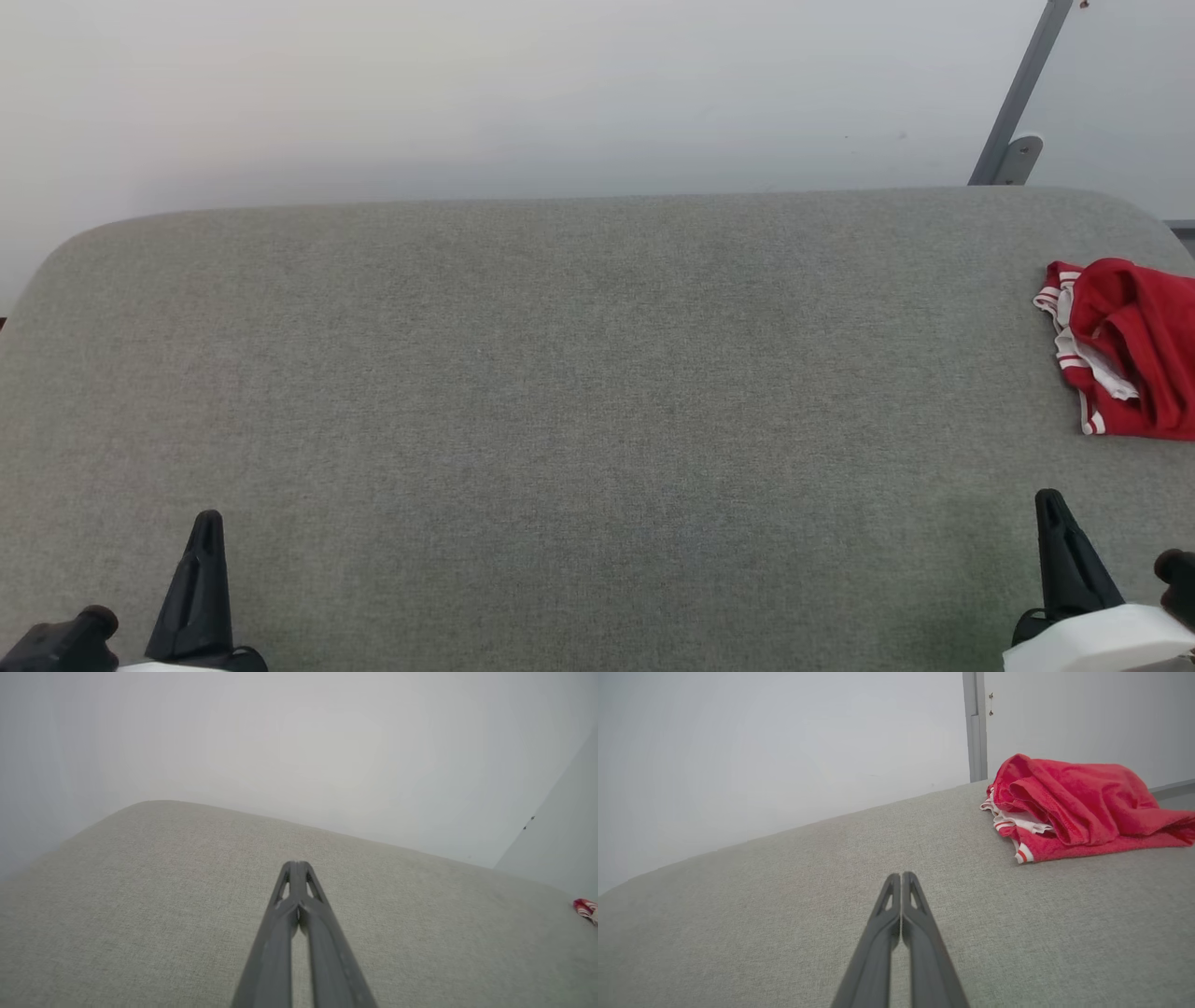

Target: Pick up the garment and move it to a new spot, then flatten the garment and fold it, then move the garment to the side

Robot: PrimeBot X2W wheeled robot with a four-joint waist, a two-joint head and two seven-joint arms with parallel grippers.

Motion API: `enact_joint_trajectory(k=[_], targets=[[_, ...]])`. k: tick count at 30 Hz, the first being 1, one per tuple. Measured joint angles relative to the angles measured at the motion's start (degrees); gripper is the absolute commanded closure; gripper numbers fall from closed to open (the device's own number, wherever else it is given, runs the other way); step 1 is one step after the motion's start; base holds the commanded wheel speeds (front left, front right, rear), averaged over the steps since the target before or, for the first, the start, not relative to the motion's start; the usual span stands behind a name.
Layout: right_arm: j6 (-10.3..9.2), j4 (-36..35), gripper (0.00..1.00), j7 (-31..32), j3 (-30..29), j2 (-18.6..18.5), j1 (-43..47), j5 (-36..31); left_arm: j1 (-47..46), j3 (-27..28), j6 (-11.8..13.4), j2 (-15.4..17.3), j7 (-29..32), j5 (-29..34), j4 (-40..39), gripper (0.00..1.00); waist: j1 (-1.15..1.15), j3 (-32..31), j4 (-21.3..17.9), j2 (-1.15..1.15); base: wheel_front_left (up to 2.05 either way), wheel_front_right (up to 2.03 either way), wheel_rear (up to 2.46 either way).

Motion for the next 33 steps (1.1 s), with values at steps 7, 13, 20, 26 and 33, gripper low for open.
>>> enact_joint_trajectory(k=[7,13,20,26,33], targets=[[0.00,0.22,1.00,1.36,0.10,0.41,-0.79,6.77,-0.77,0.03,0.00,-0.68,1.93,-6.65,0.88,1.00,0.00,-0.01,-0.12,0.00,0.00,0.00,0.00],[-0.01,0.38,1.00,2.38,0.20,0.74,-1.30,12.02,-1.96,0.05,0.00,-1.16,3.43,-11.51,1.58,1.00,0.00,-0.02,-0.22,0.00,0.00,0.00,0.00],[0.00,0.53,1.00,3.65,0.29,1.15,-2.31,17.86,-3.08,0.13,0.00,-2.04,5.03,-17.39,2.29,1.00,0.00,-0.04,-0.33,0.00,0.00,0.00,0.00],[-0.01,0.73,1.00,4.65,0.36,1.51,-2.89,22.50,-4.13,0.20,0.00,-2.50,6.36,-21.64,2.89,1.00,0.00,-0.05,-0.43,0.00,0.00,0.00,0.00],[-0.01,0.91,1.00,5.82,0.44,1.79,-3.52,27.58,-5.20,0.31,0.00,-3.03,7.65,-26.68,3.56,1.00,0.00,-0.07,-0.55,0.00,0.00,0.00,0.00]])
